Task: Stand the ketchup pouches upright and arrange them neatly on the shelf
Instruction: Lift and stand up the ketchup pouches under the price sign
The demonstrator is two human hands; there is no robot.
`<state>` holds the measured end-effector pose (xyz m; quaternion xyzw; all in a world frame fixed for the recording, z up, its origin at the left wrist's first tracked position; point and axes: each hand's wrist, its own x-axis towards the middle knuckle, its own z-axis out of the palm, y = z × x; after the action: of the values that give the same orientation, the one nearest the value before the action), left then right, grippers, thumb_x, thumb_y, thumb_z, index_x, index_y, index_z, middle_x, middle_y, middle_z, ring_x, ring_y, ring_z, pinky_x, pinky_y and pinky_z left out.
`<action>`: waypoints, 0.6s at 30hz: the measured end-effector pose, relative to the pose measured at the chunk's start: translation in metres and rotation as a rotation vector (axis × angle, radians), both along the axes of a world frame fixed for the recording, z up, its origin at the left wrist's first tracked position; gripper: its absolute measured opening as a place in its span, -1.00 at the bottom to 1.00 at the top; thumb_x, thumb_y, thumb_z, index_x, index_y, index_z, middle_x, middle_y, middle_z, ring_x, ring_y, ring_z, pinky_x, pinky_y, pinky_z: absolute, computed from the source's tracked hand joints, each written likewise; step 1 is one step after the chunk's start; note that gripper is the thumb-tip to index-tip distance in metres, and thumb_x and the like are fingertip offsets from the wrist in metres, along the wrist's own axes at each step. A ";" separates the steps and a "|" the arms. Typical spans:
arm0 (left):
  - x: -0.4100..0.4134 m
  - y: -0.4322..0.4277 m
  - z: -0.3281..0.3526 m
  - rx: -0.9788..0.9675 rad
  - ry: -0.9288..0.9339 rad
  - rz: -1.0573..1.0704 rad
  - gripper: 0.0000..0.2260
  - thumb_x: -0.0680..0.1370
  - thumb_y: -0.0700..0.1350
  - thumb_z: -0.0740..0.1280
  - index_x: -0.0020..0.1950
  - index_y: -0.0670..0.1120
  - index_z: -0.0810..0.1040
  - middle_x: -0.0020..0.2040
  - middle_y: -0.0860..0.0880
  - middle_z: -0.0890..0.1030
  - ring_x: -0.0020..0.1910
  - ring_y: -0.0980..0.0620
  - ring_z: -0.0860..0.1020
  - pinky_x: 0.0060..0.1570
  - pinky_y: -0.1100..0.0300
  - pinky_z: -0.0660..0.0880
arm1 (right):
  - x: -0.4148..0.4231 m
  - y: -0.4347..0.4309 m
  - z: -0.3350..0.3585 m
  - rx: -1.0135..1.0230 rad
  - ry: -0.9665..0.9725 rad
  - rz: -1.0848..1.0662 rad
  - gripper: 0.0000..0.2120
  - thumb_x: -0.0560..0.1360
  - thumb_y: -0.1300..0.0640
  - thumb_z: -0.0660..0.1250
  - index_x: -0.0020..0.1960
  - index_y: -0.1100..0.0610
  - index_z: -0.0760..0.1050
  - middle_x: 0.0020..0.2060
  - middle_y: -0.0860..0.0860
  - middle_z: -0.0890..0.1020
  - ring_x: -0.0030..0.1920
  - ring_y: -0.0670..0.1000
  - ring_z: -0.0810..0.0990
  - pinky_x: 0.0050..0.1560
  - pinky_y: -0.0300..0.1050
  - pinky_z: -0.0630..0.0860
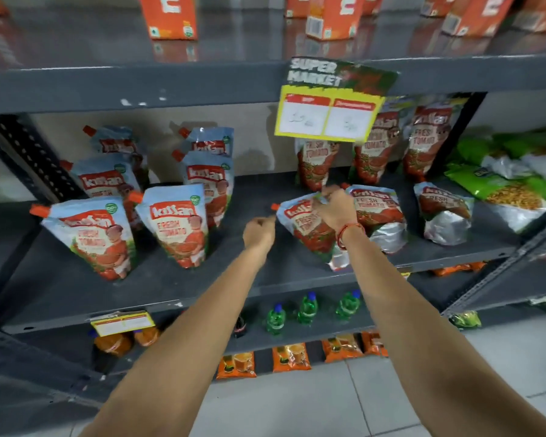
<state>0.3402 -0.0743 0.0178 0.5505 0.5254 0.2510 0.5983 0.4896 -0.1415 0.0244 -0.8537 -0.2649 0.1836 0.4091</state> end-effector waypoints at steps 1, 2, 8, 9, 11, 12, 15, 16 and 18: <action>0.014 -0.001 0.000 -0.048 0.025 -0.023 -0.71 0.55 -0.04 0.24 0.15 -0.21 0.49 0.09 -0.22 0.56 -0.09 -0.15 0.54 -0.09 0.06 0.52 | 0.015 -0.006 -0.001 -0.105 -0.032 0.010 -0.60 0.52 0.09 0.29 0.25 0.31 0.44 0.20 0.26 0.55 0.22 0.22 0.51 0.02 -0.20 0.52; 0.026 -0.002 0.000 -0.081 0.054 -0.041 -0.65 0.55 -0.02 0.24 0.20 -0.24 0.46 0.11 -0.22 0.54 -0.11 -0.13 0.53 -0.15 0.09 0.51 | 0.027 -0.010 0.000 -0.183 -0.093 0.027 -0.57 0.51 0.06 0.31 0.25 0.33 0.43 0.20 0.27 0.54 0.21 0.24 0.51 0.10 -0.10 0.49; 0.068 -0.012 -0.022 -0.209 0.076 -0.007 -0.61 0.54 -0.05 0.18 0.31 -0.22 0.41 0.26 -0.20 0.52 0.17 -0.18 0.53 0.06 0.06 0.52 | 0.050 -0.014 -0.003 -0.372 -0.054 0.249 -0.55 0.54 -0.05 0.23 0.23 0.30 0.43 0.15 0.27 0.57 0.14 0.24 0.55 0.05 -0.03 0.45; 0.074 -0.014 -0.025 -0.216 0.064 0.025 -0.62 0.54 -0.09 0.19 0.30 -0.23 0.41 0.25 -0.21 0.53 0.16 -0.18 0.53 0.08 0.05 0.53 | 0.052 -0.013 -0.004 -0.389 -0.010 0.268 -0.56 0.54 -0.04 0.21 0.21 0.31 0.44 0.11 0.26 0.59 0.10 0.24 0.57 0.01 -0.05 0.47; 0.080 -0.017 -0.032 -0.200 0.071 0.100 -0.66 0.52 -0.16 0.21 0.25 -0.27 0.44 0.23 -0.23 0.54 0.11 -0.18 0.55 0.13 0.01 0.53 | 0.052 -0.009 -0.003 -0.352 0.084 0.243 -0.60 0.56 0.00 0.18 0.19 0.32 0.44 -0.09 0.20 0.63 -0.11 0.17 0.63 -0.16 -0.12 0.53; 0.083 -0.018 -0.034 -0.198 0.065 0.141 -0.70 0.51 -0.20 0.21 0.21 -0.28 0.46 0.20 -0.24 0.55 0.06 -0.17 0.55 0.09 0.02 0.54 | 0.052 -0.008 -0.002 -0.319 0.130 0.211 -0.66 0.57 0.04 0.18 0.16 0.30 0.44 -0.24 0.14 0.60 -0.28 0.09 0.61 -0.35 -0.19 0.51; 0.086 -0.017 -0.040 -0.243 0.001 0.235 -0.78 0.52 -0.28 0.15 0.10 -0.28 0.49 0.05 -0.23 0.56 -0.06 -0.11 0.53 -0.09 0.08 0.50 | 0.055 -0.005 -0.006 -0.213 0.206 0.112 -0.75 0.59 0.18 0.15 0.15 0.32 0.44 -0.35 0.08 0.51 -0.42 0.03 0.52 -0.60 -0.26 0.32; 0.086 -0.017 -0.039 -0.262 -0.031 0.254 -0.81 0.52 -0.28 0.13 0.00 -0.27 0.51 -0.03 -0.19 0.56 -0.13 -0.08 0.52 -0.13 0.10 0.47 | 0.056 -0.006 -0.007 -0.176 0.219 0.088 -0.76 0.58 0.21 0.15 0.14 0.33 0.45 -0.29 0.10 0.52 -0.40 0.04 0.52 -0.62 -0.26 0.31; 0.086 -0.015 -0.037 -0.276 -0.085 0.282 -0.81 0.52 -0.29 0.10 -0.24 -0.21 0.44 -0.21 -0.12 0.55 -0.29 -0.02 0.49 -0.21 0.09 0.44 | 0.060 -0.008 -0.009 -0.117 0.275 0.052 -0.83 0.58 0.21 0.16 -0.02 0.31 0.45 -0.31 0.10 0.52 -0.48 -0.01 0.46 -0.74 -0.32 0.28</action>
<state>0.4266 -0.0890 -0.0192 0.3731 0.6008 0.2809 0.6488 0.5496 -0.1499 0.0157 -0.8358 -0.2170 0.3245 0.3861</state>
